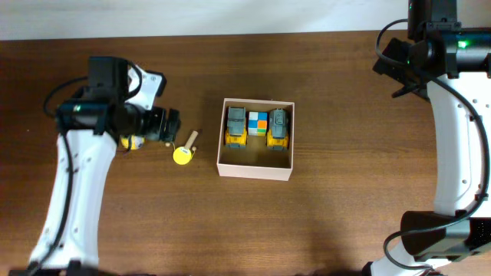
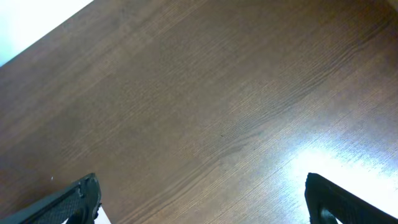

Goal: Pack container
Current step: 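Move the left gripper over the yellow lettered ball, then close the left gripper on the lettered ball and lift it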

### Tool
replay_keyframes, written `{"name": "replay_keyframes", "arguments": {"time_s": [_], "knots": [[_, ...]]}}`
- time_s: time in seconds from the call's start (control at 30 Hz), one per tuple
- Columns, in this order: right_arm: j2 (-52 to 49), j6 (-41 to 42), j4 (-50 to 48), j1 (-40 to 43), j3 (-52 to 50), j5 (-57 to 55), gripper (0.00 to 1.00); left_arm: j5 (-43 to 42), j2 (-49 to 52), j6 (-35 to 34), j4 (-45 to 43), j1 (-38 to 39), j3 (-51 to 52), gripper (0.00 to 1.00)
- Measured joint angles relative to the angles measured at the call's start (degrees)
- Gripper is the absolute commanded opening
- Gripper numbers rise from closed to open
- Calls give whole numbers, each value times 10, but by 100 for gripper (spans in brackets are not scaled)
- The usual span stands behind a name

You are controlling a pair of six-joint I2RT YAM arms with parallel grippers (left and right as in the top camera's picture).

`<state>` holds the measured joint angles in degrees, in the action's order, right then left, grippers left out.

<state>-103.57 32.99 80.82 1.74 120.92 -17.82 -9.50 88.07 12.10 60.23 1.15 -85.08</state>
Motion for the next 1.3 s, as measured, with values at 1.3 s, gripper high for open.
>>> {"name": "replay_keyframes", "arguments": {"time_s": [1.3], "knots": [[0,0,0,0,0,0,99,147,272,6,-143,0,0,99]]}}
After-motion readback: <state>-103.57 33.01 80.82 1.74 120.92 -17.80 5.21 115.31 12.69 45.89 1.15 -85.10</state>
